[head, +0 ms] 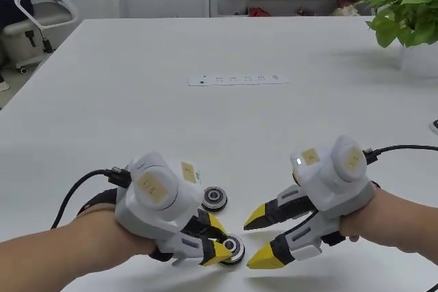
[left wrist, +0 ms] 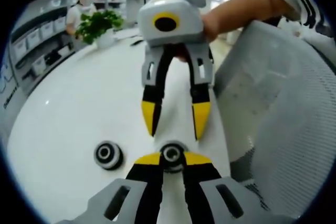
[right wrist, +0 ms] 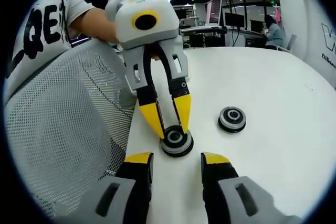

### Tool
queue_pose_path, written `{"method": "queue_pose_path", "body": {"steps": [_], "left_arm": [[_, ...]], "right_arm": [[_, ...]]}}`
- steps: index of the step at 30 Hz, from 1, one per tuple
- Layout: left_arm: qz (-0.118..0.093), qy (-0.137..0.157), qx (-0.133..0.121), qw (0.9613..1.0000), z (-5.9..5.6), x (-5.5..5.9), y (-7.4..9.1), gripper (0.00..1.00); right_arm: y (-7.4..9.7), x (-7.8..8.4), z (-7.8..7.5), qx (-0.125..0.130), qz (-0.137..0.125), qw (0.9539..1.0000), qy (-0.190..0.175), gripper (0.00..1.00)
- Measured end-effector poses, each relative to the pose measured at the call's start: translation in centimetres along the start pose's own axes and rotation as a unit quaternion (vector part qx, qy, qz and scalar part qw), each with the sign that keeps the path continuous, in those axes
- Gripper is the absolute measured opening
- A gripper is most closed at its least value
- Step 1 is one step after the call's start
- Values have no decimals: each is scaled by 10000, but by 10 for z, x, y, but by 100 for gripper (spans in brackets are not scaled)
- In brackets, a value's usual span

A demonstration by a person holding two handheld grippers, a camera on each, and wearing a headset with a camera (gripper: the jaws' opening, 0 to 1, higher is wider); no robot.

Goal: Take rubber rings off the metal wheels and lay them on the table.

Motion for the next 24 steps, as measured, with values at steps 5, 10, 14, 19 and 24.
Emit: {"method": "queue_pose_path", "body": {"steps": [5, 10, 14, 19, 24], "left_arm": [[-27, -2, -49, 10000, 0, 0, -1, 15], [-59, -47, -60, 10000, 0, 1, -1, 14], [-59, -19, -92, 9999, 0, 1, -1, 14], [-68, -5, -130, 9999, -1, 0, -1, 14], [-65, -13, -150, 9999, -2, 0, -1, 14]], "right_arm": [[-2, 0, -1, -15, -35, 10000, -40, 34], [-4, 0, -1, -45, -103, 9999, -122, 32], [-6, 1, 0, -55, -152, 9997, -200, 31], [-8, 0, -1, -80, -282, 9989, -378, 28], [-10, 3, -3, -40, -247, 9986, -467, 25]]}}
Point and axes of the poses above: the centre of the closed fingertips' face, and the gripper's own axes: y roughly backward along the fingers, z roughly to its left, x roughly out of its underside, the point moved 8 cm from there along y, roughly backward along the fingers, and after that the axes turned 13 degrees about -y, right-handed, at the moved point
